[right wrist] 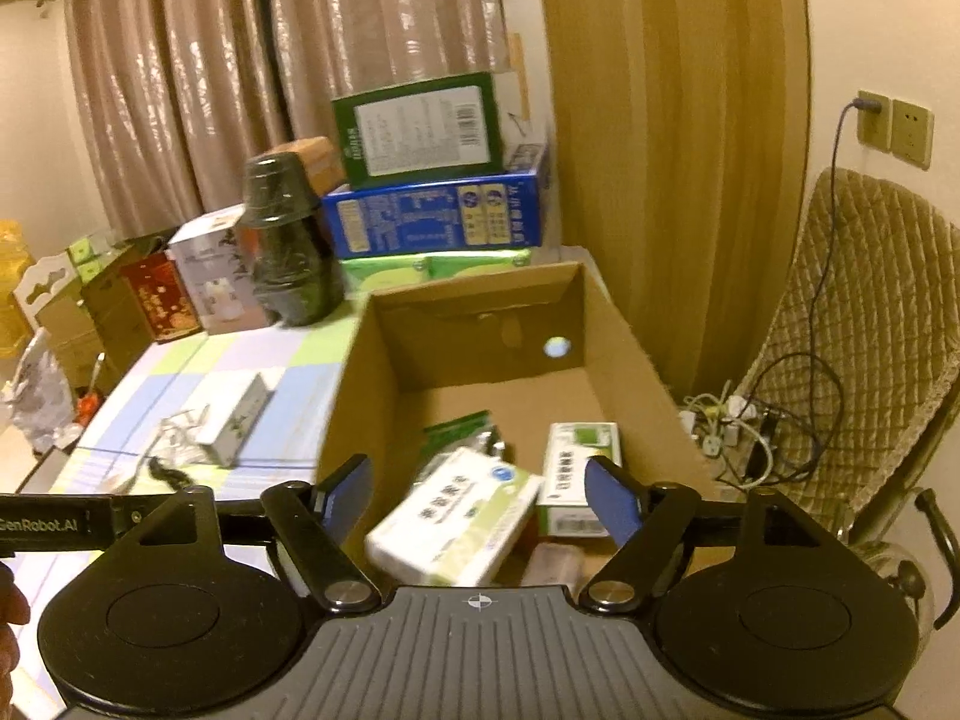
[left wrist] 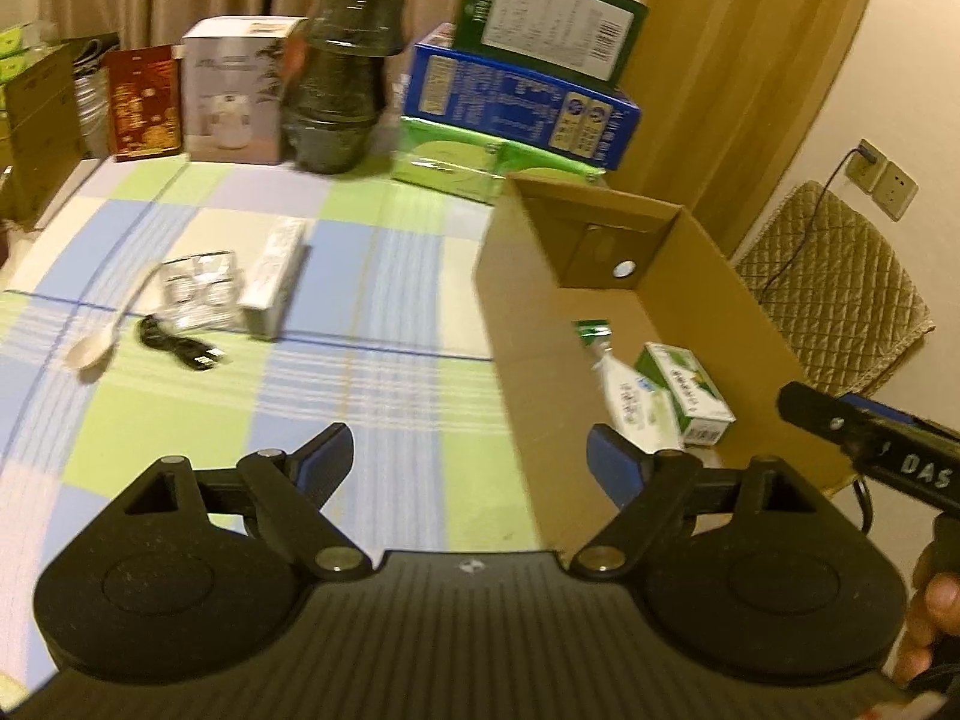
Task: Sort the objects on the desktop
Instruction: 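Open both tools to release the medicine boxes into the box, then move both tools back over the white spoon and black cable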
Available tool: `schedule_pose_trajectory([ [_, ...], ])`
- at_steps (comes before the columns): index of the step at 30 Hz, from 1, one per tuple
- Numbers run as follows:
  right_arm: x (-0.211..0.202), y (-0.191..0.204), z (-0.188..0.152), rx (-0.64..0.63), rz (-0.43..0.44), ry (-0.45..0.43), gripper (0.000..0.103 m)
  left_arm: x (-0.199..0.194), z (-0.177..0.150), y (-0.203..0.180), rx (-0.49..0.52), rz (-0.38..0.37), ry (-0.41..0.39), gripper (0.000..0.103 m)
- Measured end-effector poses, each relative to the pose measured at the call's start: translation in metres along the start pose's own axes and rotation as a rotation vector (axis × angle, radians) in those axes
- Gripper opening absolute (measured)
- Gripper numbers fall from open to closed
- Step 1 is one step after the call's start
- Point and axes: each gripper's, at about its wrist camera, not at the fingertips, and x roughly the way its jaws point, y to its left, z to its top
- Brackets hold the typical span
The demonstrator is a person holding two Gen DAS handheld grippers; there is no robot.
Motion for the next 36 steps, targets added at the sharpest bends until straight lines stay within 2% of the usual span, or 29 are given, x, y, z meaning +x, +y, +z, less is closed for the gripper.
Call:
schedule_pose_trajectory([
  [14, -0.012, 0.100, -0.022, -0.085, 0.106, 0.010, 0.093, -0.060, -0.022, 0.105, -0.051, 0.159, -0.052, 0.090],
  [20, -0.002, 0.140, -0.027, -0.128, 0.153, 0.017, 0.095, -0.070, -0.019, 0.150, -0.042, 0.261, -0.090, 0.094],
  [29, 0.042, 0.184, -0.033, -0.175, 0.227, 0.024, 0.095, -0.051, -0.016, 0.197, 0.013, 0.354, -0.113, 0.101],
  [36, 0.099, 0.209, -0.043, -0.191, 0.246, 0.061, 0.095, -0.010, -0.016, 0.225, 0.074, 0.354, -0.110, 0.101],
])
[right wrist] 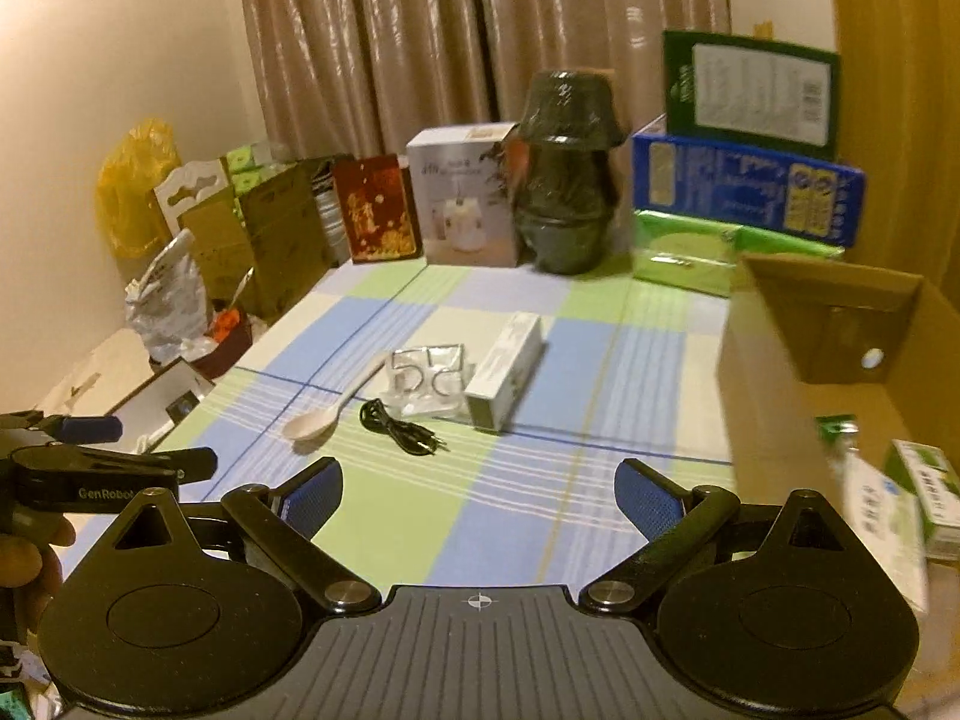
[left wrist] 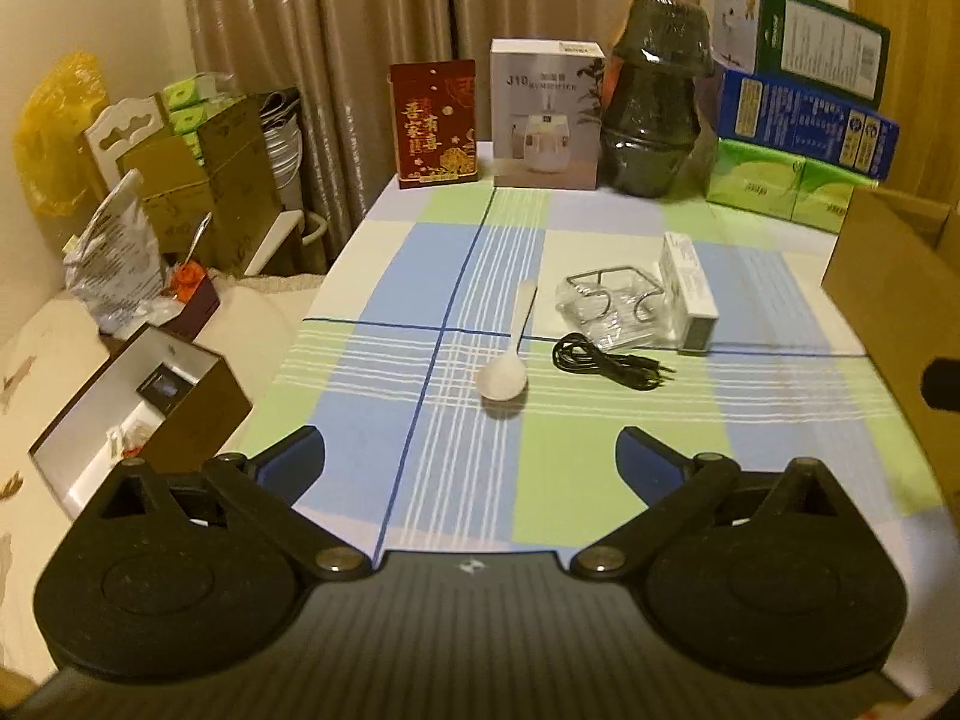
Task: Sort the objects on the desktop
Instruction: 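Move both tools back over the white spoon and black cable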
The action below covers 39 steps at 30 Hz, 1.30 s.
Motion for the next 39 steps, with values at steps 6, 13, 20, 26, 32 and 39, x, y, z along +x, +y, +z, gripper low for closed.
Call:
schedule_pose_trajectory([
  [6, 0.049, 0.008, -0.003, -0.067, 0.044, 0.016, 0.090, 0.039, -0.001, 0.005, 0.052, -0.043, -0.024, 0.101],
  [13, 0.106, 0.017, -0.014, -0.205, 0.119, 0.062, 0.067, 0.079, 0.003, 0.001, 0.164, -0.061, -0.017, 0.094],
  [20, 0.157, 0.025, -0.013, -0.331, 0.158, 0.080, 0.051, 0.110, 0.006, 0.003, 0.188, -0.089, -0.011, 0.079],
  [26, 0.191, 0.028, -0.012, -0.404, 0.184, 0.095, 0.048, 0.122, 0.011, 0.002, 0.202, -0.097, -0.042, 0.076],
  [32, 0.211, 0.029, -0.014, -0.406, 0.228, 0.098, 0.042, 0.139, 0.011, 0.000, 0.202, -0.121, -0.022, 0.076],
  [39, 0.209, 0.028, -0.013, -0.378, 0.239, 0.105, 0.024, 0.147, 0.009, -0.009, 0.214, -0.139, -0.007, 0.056],
])
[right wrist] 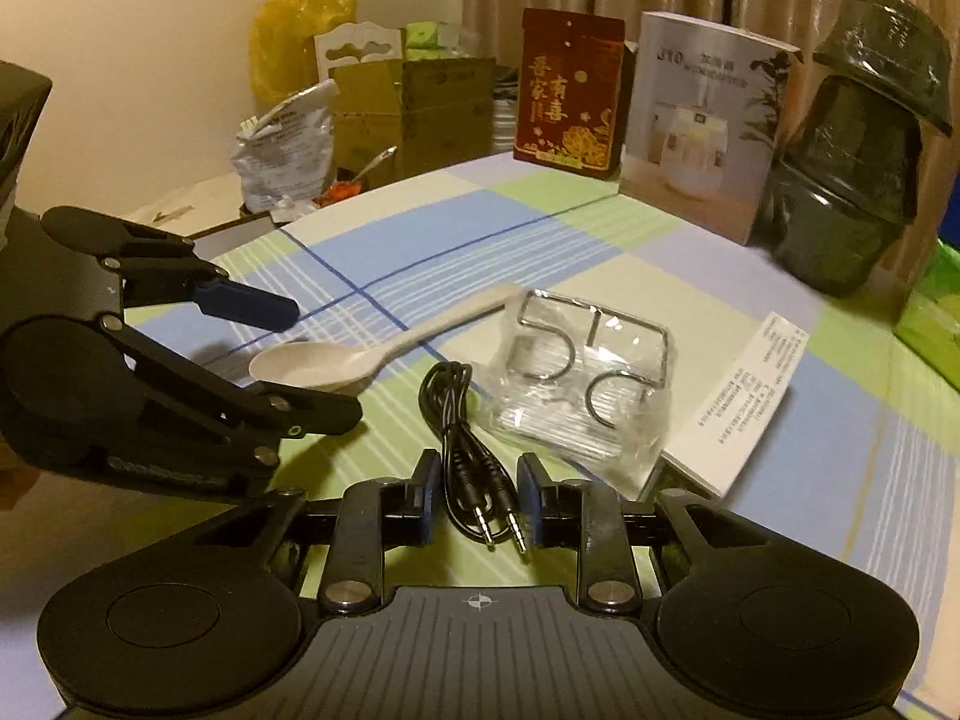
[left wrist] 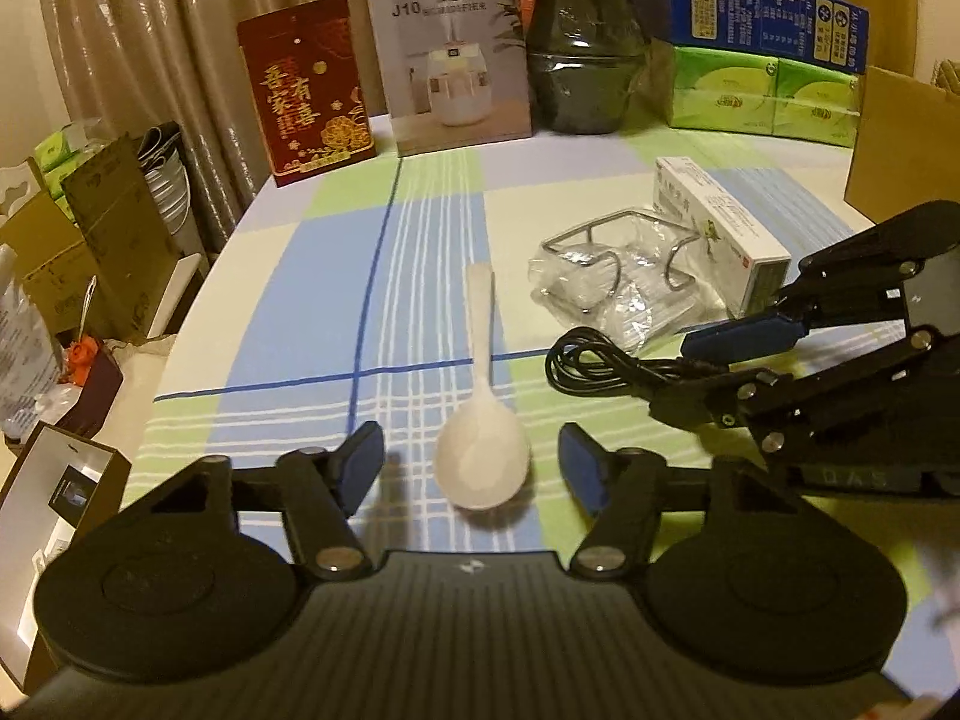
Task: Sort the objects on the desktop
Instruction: 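Move both tools back over the white spoon and black cable, then grasp the white spoon with the left tool while the right tool grasps the black cable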
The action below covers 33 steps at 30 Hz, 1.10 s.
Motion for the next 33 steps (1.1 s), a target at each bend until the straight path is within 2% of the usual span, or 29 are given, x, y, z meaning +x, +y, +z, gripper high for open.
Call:
schedule_pose_trajectory([
  [5, -0.006, 0.001, 0.000, 0.033, -0.012, 0.028, 0.023, -0.001, 0.001, -0.009, 0.019, -0.014, 0.003, 0.037],
  [6, -0.008, 0.002, 0.000, 0.039, -0.014, 0.034, 0.023, -0.001, 0.001, -0.011, 0.017, -0.016, 0.007, 0.030],
  [8, -0.014, 0.004, -0.002, 0.050, -0.019, 0.046, 0.023, -0.004, 0.002, -0.013, 0.006, -0.019, 0.018, 0.028],
  [13, -0.031, 0.006, -0.011, 0.095, -0.047, 0.079, 0.022, -0.016, -0.001, -0.022, -0.020, -0.046, 0.052, 0.027],
  [22, -0.091, 0.005, -0.042, 0.307, -0.125, 0.113, 0.022, -0.069, -0.021, -0.041, -0.112, -0.070, 0.106, 0.027],
  [27, -0.129, 0.019, -0.071, 0.401, -0.154, 0.123, 0.022, -0.110, -0.046, -0.063, -0.166, -0.097, 0.086, 0.027],
  [32, -0.157, 0.032, -0.093, 0.446, -0.178, 0.112, 0.023, -0.131, -0.073, -0.092, -0.120, -0.083, 0.037, 0.028],
  [33, -0.157, 0.034, -0.095, 0.446, -0.178, 0.114, 0.023, -0.132, -0.076, -0.097, -0.099, -0.070, 0.027, 0.034],
])
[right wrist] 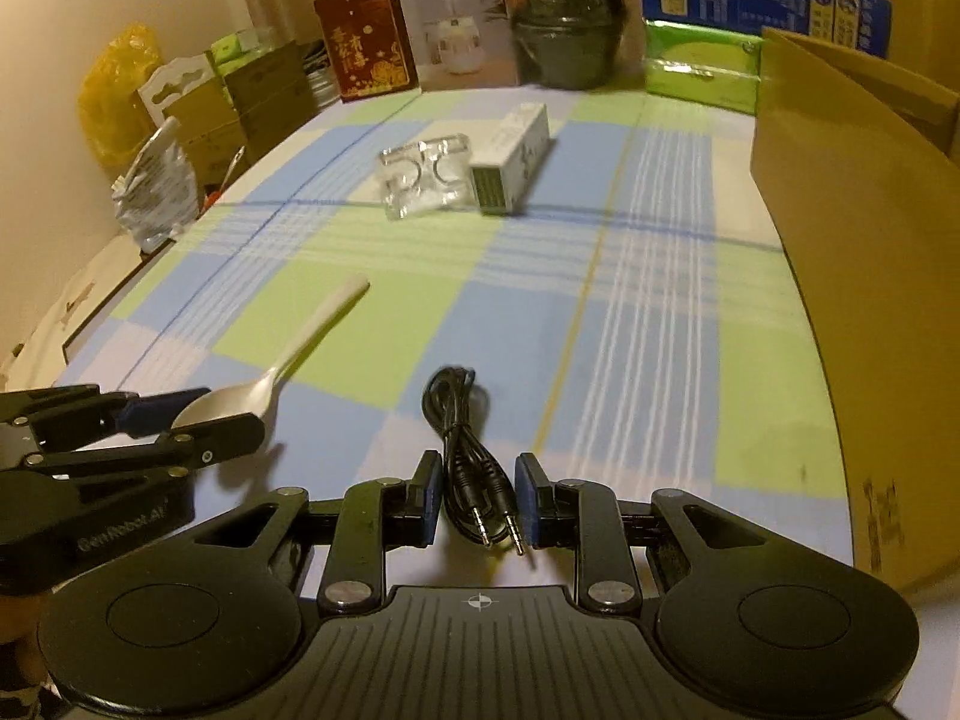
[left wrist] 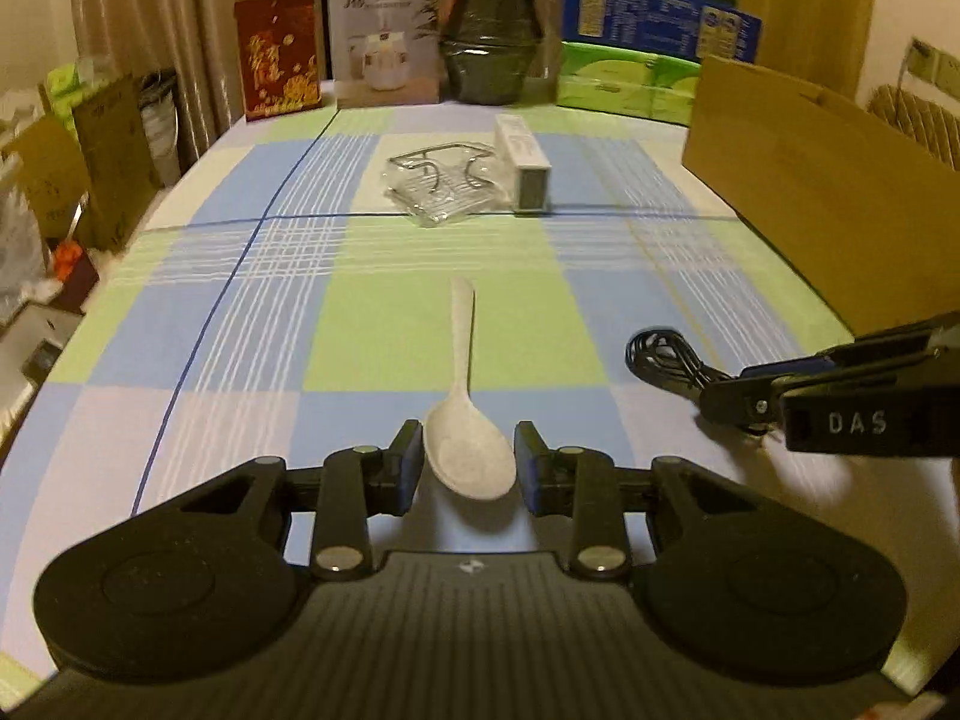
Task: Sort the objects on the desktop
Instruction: 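Grasp the white spoon with the left tool while the right tool grasps the black cable, then lift the spoon and cable and carry both toward the cardboard box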
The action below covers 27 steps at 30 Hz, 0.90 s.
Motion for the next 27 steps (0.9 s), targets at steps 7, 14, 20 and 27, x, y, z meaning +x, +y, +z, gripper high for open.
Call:
schedule_pose_trajectory([
  [7, -0.002, 0.001, -0.005, -0.071, -0.044, -0.033, 0.025, 0.003, -0.005, -0.011, 0.065, 0.041, -0.038, 0.052],
  [14, 0.002, 0.004, -0.006, -0.105, -0.041, -0.043, 0.030, 0.010, -0.007, -0.004, 0.026, 0.040, -0.012, 0.041],
  [20, 0.008, 0.006, -0.002, -0.152, -0.035, -0.067, 0.036, 0.012, -0.005, -0.005, 0.022, 0.030, -0.010, 0.028],
  [27, 0.024, 0.020, 0.001, -0.258, -0.009, -0.066, 0.036, 0.012, -0.003, -0.001, -0.020, 0.022, -0.011, 0.028],
])
